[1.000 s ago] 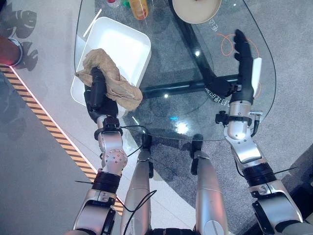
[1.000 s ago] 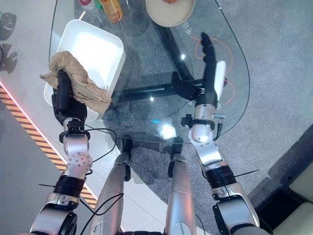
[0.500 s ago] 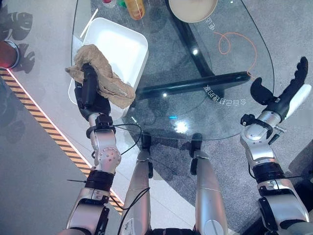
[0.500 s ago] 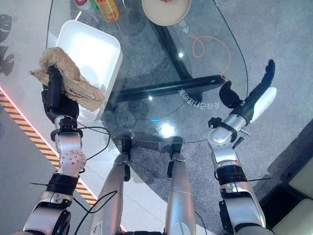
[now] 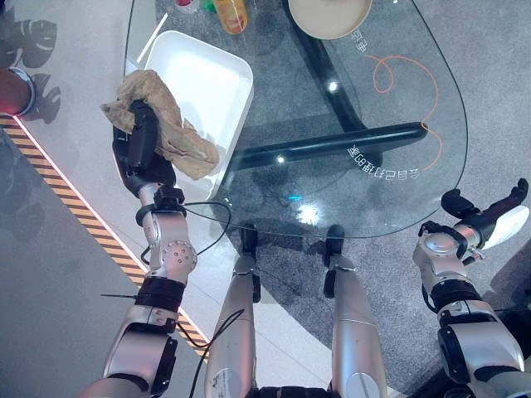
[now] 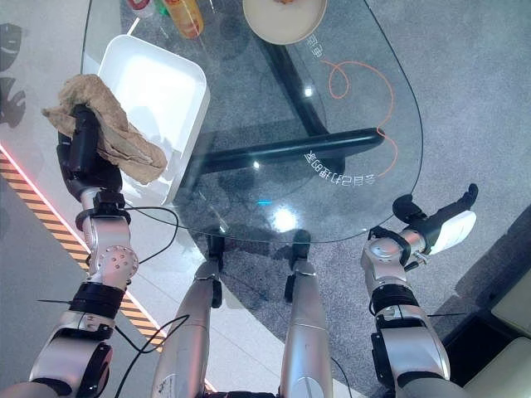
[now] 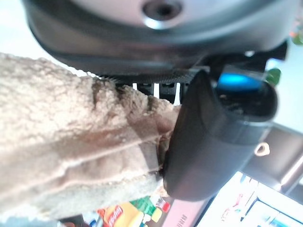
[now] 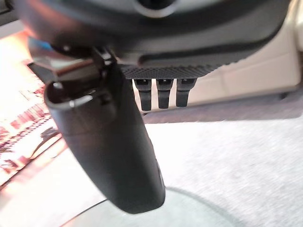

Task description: Wipe the table with a cloth and put it in the basket.

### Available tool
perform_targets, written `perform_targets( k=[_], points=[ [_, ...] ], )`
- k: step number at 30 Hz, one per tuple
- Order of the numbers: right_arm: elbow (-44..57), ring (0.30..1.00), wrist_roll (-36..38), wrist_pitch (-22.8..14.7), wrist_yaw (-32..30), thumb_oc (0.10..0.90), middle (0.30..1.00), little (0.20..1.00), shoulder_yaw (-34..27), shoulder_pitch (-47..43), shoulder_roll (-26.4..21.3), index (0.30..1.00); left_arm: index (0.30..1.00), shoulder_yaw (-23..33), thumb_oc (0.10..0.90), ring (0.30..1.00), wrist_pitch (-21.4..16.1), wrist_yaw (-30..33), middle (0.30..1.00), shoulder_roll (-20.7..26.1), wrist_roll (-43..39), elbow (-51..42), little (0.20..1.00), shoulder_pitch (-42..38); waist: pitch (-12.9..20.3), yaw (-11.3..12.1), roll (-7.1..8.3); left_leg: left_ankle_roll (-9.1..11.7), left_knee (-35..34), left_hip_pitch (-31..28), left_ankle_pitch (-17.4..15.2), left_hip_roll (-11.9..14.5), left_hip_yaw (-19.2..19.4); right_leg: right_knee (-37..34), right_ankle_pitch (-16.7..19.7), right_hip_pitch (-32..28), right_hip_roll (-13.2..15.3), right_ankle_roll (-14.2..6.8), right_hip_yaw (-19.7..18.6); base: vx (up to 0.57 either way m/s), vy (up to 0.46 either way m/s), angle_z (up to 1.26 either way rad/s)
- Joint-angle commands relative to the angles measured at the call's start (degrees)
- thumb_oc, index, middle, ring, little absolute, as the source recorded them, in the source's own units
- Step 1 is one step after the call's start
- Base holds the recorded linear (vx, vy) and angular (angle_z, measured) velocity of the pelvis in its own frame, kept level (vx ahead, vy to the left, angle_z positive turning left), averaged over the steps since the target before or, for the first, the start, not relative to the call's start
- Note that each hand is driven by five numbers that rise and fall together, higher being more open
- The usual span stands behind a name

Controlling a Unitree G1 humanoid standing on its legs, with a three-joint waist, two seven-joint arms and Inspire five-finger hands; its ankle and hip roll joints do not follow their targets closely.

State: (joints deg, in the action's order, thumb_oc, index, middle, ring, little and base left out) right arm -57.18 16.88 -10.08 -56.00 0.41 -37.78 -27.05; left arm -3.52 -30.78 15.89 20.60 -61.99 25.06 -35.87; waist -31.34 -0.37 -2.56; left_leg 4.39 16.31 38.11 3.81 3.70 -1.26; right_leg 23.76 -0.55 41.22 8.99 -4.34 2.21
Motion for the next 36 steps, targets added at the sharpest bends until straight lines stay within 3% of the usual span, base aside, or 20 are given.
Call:
perform_targets(
  k=[1,4,10,19,29,36],
  points=[
    [0.2,0.9,1.32,-1.85,-0.86,0.8,0.9,0.9,-0.49,-0.04,-5.49,0.9,0.3,3.67,0.1,0.3,-7.72,2.38,0.3,5.69,9.24,-3.25,0.2,-7.53,1.54,-0.25,0.03,-3.88,5.0,1.11,-4.49,-2.39,2.78,-2.69,0.65,-2.71,-1.57,2.4,3.13,0.0,0.0,0.0],
    [-5.14,0.9,2.27,-0.56,1.59,0.8,0.9,0.9,0.54,0.37,-5.48,0.9,0.3,2.37,0.1,0.3,-6.88,7.59,0.3,8.44,13.64,-0.48,0.2,-10.48,1.54,-0.45,-0.03,-3.84,5.23,0.99,-5.02,-2.13,2.9,-2.44,0.0,-2.86,-1.67,2.41,2.95,0.0,0.0,0.0],
    [-12.73,0.9,3.2,0.16,6.73,0.8,0.9,0.9,1.64,1.54,-4.12,0.9,0.3,0.42,0.1,0.3,-4.85,10.95,0.3,11.8,14.39,3.92,0.2,-15.13,1.54,-0.93,-0.28,-3.87,5.47,1.04,-5.34,-1.76,3.15,-2.01,-0.37,-2.57,-1.6,2.46,2.78,0.0,0.0,0.0],
    [-15.68,0.9,3.34,3.14,11.64,0.8,0.9,0.9,4.09,3.01,-2.18,0.9,0.3,-2.04,0.1,0.3,-1.8,16.23,0.3,13.94,18.69,9.7,0.2,-18.51,1.54,-1.85,-0.31,-3.92,5.28,1.38,-5.05,-1.68,3.24,-2.09,-0.21,-1.86,-1.79,2.81,2.2,0.0,0.012,-0.01],
    [-18.14,0.9,3.73,8.68,20.89,0.8,0.9,0.9,8.77,4.36,0.6,0.9,0.3,-7.46,0.1,0.3,3.52,19.76,0.3,17.76,23.32,23.96,0.2,-25.04,1.54,-3.89,-0.1,-3.48,4.71,1.46,-4.54,-0.95,4.16,-1.95,-0.38,-0.8,-2.5,3.27,0.76,0.02,0.045,-0.07],
    [-19.21,0.9,3.85,9.48,22.06,0.8,0.9,0.9,10.24,3.63,0.62,0.9,0.3,-9.43,0.1,0.3,7.25,21.17,0.3,18.99,27.75,31.04,0.2,-28.14,1.54,-4.66,-0.02,-3.34,4.65,1.62,-4.29,-0.8,4.23,-1.73,-0.36,-0.16,-3.02,3.45,0.2,0.01,0.014,-0.02]
  ],
)
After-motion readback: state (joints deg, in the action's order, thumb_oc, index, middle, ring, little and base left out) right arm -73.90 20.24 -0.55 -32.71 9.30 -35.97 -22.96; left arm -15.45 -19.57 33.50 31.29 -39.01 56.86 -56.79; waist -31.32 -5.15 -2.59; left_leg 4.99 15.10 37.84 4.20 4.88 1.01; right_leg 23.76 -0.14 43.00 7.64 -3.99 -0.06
